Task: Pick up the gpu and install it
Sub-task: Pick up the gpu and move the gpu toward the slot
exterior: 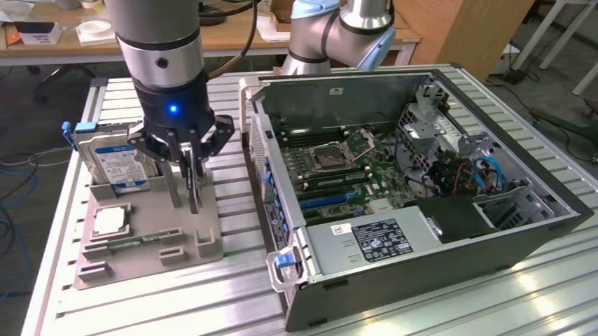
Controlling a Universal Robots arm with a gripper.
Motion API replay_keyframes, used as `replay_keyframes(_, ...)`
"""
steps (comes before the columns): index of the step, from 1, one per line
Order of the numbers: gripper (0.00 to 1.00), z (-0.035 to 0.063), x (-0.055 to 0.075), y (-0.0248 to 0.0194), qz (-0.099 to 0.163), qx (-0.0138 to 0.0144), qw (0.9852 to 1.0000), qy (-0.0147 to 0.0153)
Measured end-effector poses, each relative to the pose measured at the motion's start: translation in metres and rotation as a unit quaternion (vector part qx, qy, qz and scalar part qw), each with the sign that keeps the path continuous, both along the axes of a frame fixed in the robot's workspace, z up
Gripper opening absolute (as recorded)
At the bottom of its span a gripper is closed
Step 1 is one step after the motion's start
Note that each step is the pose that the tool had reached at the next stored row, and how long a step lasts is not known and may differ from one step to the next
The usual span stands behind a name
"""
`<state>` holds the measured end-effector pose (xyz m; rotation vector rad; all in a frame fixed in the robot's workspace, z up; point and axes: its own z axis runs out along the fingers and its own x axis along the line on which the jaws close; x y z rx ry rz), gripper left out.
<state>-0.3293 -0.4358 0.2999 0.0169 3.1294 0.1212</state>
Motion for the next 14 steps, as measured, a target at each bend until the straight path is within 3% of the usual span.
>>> replay_keyframes(5,0.27,0.0026,0.0,0.0,0.0,-0.0082,1.0,0.0)
replay_keyframes(14,0.27,0.0114,0.0,0.0,0.0,-0.0088,1.0,0.0001)
